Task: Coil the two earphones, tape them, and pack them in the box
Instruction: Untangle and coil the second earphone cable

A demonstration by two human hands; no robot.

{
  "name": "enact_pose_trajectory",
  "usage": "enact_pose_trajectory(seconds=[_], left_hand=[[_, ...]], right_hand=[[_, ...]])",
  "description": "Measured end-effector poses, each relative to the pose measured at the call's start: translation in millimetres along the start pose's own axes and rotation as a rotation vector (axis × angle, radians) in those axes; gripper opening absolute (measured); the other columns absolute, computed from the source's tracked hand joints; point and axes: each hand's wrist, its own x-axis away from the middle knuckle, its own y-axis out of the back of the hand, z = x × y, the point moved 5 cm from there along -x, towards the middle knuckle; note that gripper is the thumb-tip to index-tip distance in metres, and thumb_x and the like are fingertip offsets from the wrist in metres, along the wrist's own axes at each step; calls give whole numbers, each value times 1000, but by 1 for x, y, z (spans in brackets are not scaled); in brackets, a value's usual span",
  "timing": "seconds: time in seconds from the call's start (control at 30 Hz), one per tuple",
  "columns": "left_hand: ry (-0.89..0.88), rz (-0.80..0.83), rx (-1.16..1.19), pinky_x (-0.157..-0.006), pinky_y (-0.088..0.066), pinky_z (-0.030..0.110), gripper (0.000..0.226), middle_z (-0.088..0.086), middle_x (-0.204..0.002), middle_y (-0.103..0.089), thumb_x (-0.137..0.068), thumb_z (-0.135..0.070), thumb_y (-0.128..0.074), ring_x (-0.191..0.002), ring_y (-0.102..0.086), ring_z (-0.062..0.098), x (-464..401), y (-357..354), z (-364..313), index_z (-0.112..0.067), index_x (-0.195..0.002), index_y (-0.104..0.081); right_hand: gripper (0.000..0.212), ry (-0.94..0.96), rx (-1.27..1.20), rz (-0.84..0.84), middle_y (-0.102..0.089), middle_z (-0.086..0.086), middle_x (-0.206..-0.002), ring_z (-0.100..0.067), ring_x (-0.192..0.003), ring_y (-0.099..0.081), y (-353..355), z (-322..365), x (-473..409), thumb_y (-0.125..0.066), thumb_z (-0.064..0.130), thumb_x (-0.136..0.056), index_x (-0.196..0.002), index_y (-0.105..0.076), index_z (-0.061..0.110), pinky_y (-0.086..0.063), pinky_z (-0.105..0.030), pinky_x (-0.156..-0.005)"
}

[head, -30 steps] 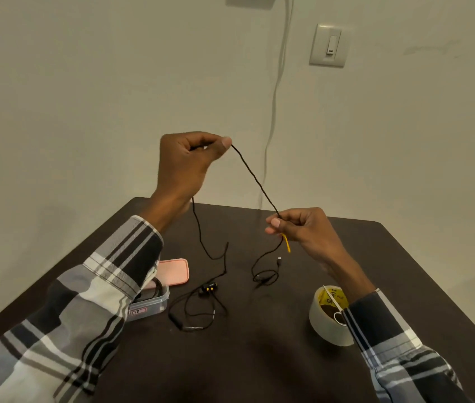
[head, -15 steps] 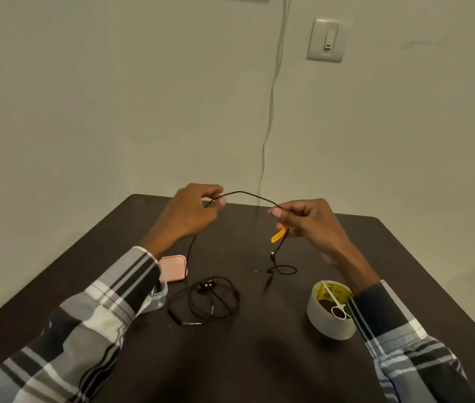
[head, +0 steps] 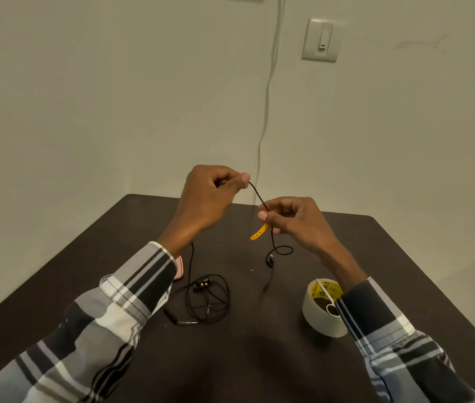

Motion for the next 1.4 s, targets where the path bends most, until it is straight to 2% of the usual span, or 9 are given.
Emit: enact_pose_trajectory(seconds=[0.37,0.53,0.7,0.8,0.9,0.97,1.07,1.2,1.4], left_hand=[[40,-307,77,-62,-44,18,20,16,-55,-47,-92,-25,-67,-53,-40,13,-6,36,6,-15,-76,-74],[337,108,-39,-64,-53,28,22,-1,-78,-73,-95,-11,-57,-70,-65,5,-4,20,42,-20,-83,-73],[335,253,-14,-84,-45,20,32,-4,-82,-77,-99,-33,-51,-97,-63,-5,3,-8,38,-11,-92,-75],[249,400,-87,-78,-47,29,51,3,-74,-74,-86,-63,-57,-79,-68,12,6,-24,31,-17,-83,-78],[174,477,-194,-51,-35,22,30,-8,-52,-56,-87,-45,-68,-47,-46,8,10,-31,25,-19,-73,-75],[144,416,-206,-48,-29,23,30,0,-49,-50,-89,-37,-68,-44,-36,10,9,-32,22,-14,-69,-73],[106,321,-177,-52,-33,29,25,14,-59,-62,-92,-26,-66,-48,-43,13,7,-30,21,-11,-75,-76],[143,185,-120,-47,-42,19,18,5,-57,-67,-91,-22,-65,-50,-61,14,4,-23,20,-18,-78,-77],[66,72,-72,-60,-38,28,16,15,-72,-68,-91,-22,-67,-59,-48,15,-1,-13,12,-14,-83,-79]], right_hand=[[13,5,3,66,-78,-6,-86,-15,-86,-75,5,-8,5,-73,11,-88,-100,-77,8,-58,-25,-80],[9,6,-25,13,-78,-9,-87,-24,-89,-74,10,-5,1,-77,8,-84,-94,-78,8,-60,-31,-81],[9,39,1,36,-78,-4,-82,-14,-79,-74,-1,4,-2,-78,8,-83,-91,-79,7,-59,-25,-77],[9,75,10,30,-78,-3,-80,-14,-78,-75,-5,9,-2,-80,12,-81,-89,-80,8,-59,-24,-77],[12,91,-19,0,-78,-8,-82,-24,-81,-75,-5,12,-1,-82,15,-79,-89,-79,8,-60,-33,-81],[16,66,-39,-19,-77,-11,-82,-30,-83,-74,-4,10,-1,-82,20,-80,-90,-78,8,-59,-37,-81],[21,6,-64,33,-76,-14,-85,-37,-78,-68,-6,2,2,-74,28,-88,-95,-77,8,-56,-39,-81],[26,-67,-83,177,-77,-14,-90,-19,-75,-63,-16,-5,10,-65,29,-95,-101,-76,7,-54,-32,-80],[17,-113,-40,214,-78,-10,-86,-12,-83,-72,-23,-12,13,-70,18,-91,-100,-76,5,-57,-25,-78]])
